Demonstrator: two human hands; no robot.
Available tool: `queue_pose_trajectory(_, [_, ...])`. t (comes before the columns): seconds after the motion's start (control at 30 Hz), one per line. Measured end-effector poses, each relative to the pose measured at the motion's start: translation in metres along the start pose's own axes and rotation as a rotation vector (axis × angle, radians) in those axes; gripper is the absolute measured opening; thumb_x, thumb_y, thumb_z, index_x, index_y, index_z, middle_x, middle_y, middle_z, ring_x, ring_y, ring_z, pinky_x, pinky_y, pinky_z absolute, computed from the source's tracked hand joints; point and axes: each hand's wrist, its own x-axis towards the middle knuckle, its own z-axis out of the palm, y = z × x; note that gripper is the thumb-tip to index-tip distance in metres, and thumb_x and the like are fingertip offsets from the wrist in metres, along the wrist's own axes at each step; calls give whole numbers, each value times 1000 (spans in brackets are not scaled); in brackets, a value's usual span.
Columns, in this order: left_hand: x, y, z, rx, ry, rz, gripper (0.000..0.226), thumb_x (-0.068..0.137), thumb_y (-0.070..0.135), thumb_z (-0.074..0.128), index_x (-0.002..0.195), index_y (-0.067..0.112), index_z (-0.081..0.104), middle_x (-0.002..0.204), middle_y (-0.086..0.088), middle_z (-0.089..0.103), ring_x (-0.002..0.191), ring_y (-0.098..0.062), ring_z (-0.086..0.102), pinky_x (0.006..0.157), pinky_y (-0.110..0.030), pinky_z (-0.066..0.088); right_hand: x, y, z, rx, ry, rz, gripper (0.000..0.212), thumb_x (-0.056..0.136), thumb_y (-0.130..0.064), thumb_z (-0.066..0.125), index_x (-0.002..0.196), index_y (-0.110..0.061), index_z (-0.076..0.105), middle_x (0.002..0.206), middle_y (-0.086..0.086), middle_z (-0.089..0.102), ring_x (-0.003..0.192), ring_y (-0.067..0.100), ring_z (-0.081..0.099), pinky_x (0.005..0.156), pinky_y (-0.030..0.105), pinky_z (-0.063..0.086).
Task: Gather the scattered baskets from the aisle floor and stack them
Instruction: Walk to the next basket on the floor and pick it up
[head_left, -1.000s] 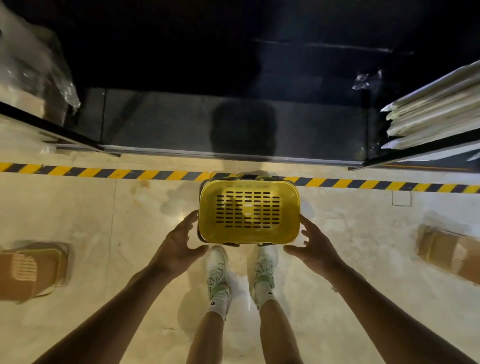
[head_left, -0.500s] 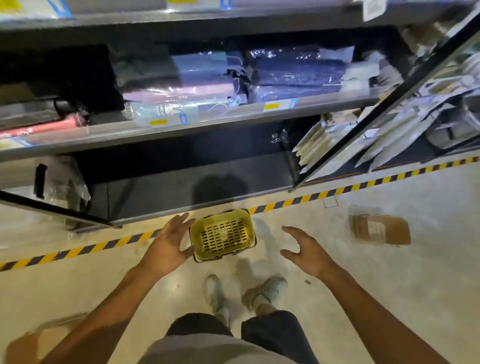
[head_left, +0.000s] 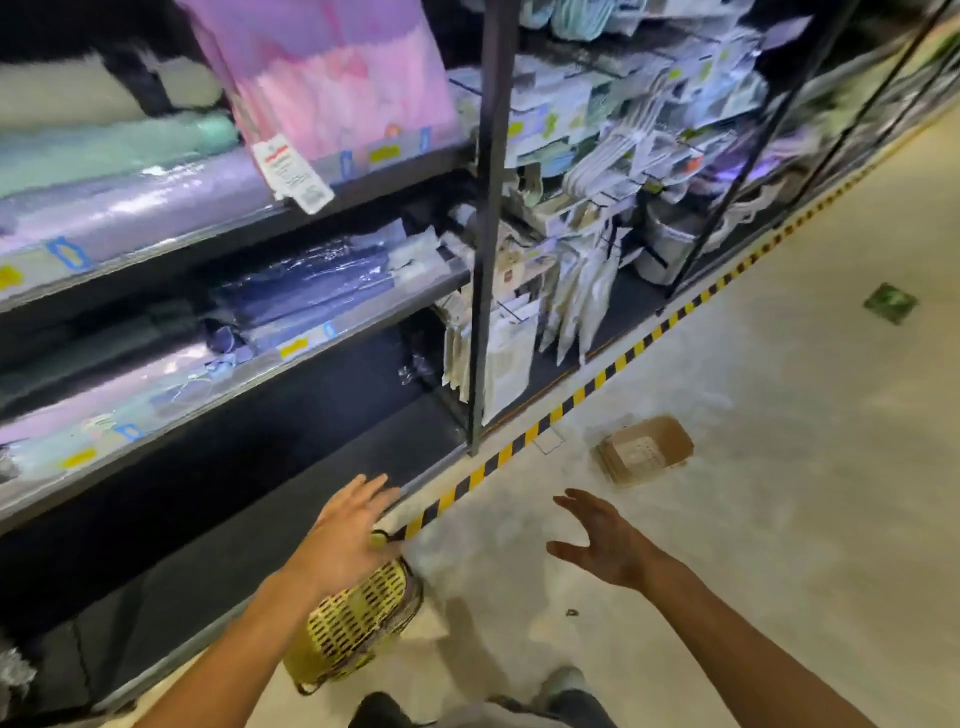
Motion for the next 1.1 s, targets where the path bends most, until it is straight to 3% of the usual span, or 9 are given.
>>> queue_pose_trajectory(0.3, [141,209,16,89,-67,216,83,94,58,60,162,30,21,170,7,9,158,-18,1,127,-36,8,-56,213,-100,74,108,220,88,90,-66,59,160,-25,25,169,-1,16,154,20,17,122,35,23])
queue_pose_trajectory(0.53, [221,352,31,119,-163,340,78,97,54,57,161,31,20,170,9,4,157,-15,-1,126,-30,4,-74,320,-158,116,158,292,88,91,-60,62,161,-25,23,169,0,15,154,21,17,121,35,22])
queue_pose_trajectory(1.1, [462,459,34,220,-256,226,81,97,58,49,163,27,14,171,2,-2,158,-22,-5,126,-35,5,78,488,-317,-11,81,264,87,93,-58,61,162,-26,17,169,0,14,154,21,18,122,33,23])
